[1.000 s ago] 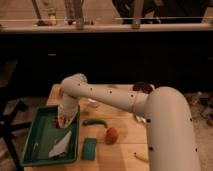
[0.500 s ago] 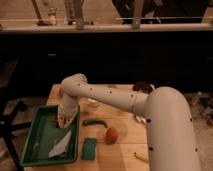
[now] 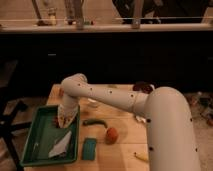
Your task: Place fork in tray
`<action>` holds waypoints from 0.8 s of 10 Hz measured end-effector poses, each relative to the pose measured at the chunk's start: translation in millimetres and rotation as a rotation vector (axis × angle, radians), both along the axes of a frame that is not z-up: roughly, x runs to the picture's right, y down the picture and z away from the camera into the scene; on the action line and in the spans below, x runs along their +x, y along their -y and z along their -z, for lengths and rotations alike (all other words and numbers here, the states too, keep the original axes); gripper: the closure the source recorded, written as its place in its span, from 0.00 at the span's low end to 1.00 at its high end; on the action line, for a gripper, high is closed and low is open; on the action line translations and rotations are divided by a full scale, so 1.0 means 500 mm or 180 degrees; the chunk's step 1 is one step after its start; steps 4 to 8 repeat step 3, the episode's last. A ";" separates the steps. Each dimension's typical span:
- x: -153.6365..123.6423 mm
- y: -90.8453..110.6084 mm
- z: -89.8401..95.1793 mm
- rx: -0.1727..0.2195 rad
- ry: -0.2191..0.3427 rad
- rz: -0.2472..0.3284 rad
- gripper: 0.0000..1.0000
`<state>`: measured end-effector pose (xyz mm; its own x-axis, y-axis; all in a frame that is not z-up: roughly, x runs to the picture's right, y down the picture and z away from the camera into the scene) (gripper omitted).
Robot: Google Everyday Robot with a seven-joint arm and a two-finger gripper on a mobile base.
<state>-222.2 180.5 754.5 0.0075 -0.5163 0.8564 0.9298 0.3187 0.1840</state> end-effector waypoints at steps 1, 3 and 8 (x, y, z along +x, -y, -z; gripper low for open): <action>0.000 0.000 0.000 0.0000 0.0000 0.0000 0.24; 0.000 0.000 0.000 0.0000 0.0000 -0.0001 0.24; 0.000 0.000 0.000 0.0000 0.0000 -0.0001 0.24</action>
